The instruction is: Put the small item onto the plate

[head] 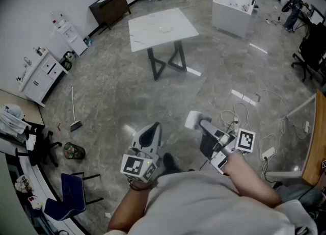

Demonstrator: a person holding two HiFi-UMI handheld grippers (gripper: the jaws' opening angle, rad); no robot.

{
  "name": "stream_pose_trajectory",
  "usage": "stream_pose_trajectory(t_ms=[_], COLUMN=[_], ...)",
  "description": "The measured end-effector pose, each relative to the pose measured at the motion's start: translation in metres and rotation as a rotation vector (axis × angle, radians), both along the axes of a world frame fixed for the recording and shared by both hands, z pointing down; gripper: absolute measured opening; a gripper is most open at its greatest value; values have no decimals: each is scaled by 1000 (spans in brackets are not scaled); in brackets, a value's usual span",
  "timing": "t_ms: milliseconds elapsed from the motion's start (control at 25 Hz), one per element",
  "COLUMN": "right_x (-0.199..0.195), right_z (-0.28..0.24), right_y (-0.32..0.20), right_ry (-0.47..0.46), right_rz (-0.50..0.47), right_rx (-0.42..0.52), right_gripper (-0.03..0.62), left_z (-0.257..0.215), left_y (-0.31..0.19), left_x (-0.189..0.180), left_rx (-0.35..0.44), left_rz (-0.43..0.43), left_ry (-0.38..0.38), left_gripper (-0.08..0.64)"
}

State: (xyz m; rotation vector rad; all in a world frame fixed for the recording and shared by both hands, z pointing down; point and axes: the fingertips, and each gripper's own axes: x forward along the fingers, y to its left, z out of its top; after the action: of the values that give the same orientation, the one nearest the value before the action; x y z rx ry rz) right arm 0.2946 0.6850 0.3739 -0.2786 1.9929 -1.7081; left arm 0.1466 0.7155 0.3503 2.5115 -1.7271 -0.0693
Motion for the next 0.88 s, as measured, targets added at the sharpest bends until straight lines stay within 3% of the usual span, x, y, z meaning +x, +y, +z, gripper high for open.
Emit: stream_pose_trajectory(t_ms=[480, 720, 880], right_x=[-2, -40, -65], right_z=[6, -3, 0], right_y=[-5, -24, -44], right_ry=[-11, 7, 20], right_rz=[8, 3, 9], right_rx=[10, 40, 40], right_gripper=[98, 98, 98], left_z=[17, 18, 24], left_y=[-12, -35, -57], left_x=[-4, -41, -65], left_rx=[0, -7, 3], left_rz=[13, 21, 33], left_ry=[-6, 6, -29], left_gripper=[6, 6, 6])
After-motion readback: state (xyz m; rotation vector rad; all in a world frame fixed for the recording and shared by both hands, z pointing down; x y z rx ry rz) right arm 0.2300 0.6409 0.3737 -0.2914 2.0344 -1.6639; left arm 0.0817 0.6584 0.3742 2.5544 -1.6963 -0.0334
